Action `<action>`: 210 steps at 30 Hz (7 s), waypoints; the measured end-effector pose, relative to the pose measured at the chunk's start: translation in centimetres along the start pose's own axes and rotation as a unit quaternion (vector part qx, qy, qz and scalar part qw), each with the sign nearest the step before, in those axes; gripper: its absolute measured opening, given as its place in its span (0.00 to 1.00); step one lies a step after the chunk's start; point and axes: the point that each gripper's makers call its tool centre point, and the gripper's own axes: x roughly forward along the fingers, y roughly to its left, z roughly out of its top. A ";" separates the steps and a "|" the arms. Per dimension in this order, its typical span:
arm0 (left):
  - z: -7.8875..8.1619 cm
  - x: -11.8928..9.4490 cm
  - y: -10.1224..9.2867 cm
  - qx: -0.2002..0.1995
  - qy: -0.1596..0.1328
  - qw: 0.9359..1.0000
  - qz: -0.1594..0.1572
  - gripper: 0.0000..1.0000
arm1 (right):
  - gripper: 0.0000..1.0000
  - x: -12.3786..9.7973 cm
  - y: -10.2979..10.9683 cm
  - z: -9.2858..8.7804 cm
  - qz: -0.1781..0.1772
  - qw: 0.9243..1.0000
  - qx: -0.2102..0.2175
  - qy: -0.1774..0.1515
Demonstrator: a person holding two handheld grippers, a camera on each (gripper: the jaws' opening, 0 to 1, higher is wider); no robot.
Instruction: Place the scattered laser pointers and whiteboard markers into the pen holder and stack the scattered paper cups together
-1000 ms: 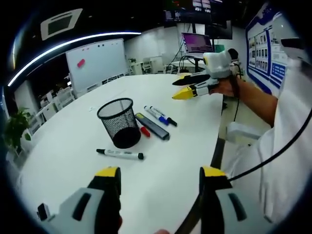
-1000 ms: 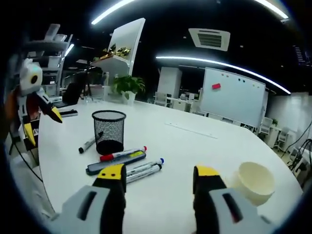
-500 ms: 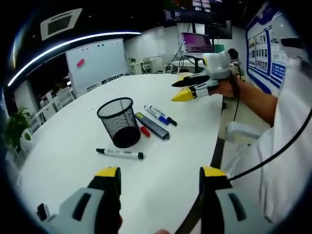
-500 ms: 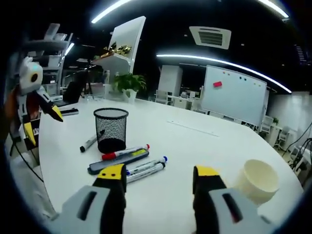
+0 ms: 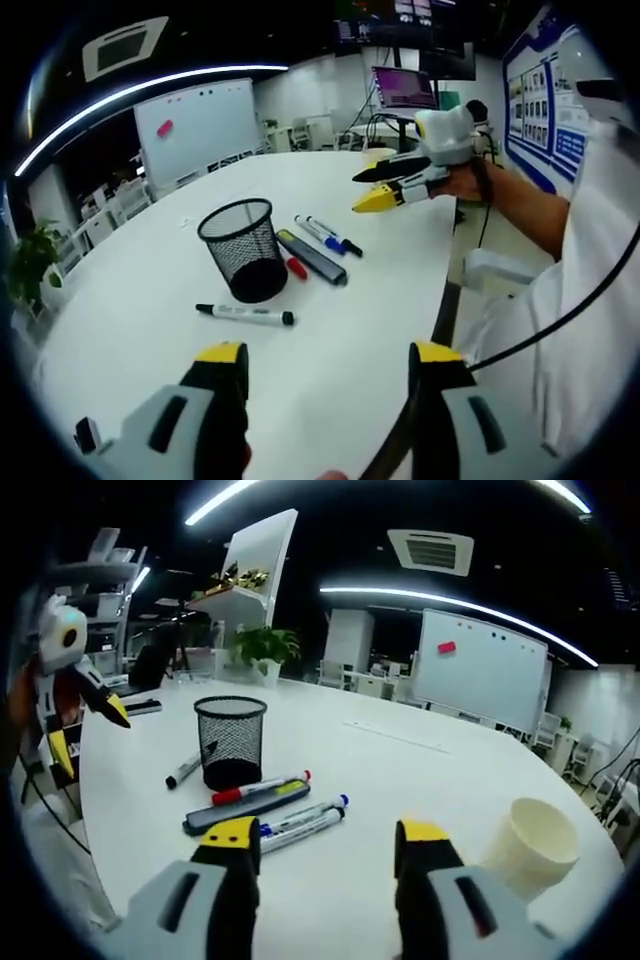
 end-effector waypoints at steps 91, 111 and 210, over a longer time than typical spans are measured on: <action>-0.5 0.2 -0.3 0.001 0.005 1.000 -0.004 0.66 | 0.53 1.0 3.0 -2.1 0.032 0.999 -0.011 0.038; -0.9 0.2 -0.3 0.002 0.007 1.000 -0.007 0.66 | 0.52 1.2 4.0 -2.3 0.036 0.998 0.005 0.045; -0.8 0.1 -0.2 0.004 0.008 1.000 -0.005 0.66 | 0.42 2.3 6.4 -3.9 0.029 0.996 0.031 0.073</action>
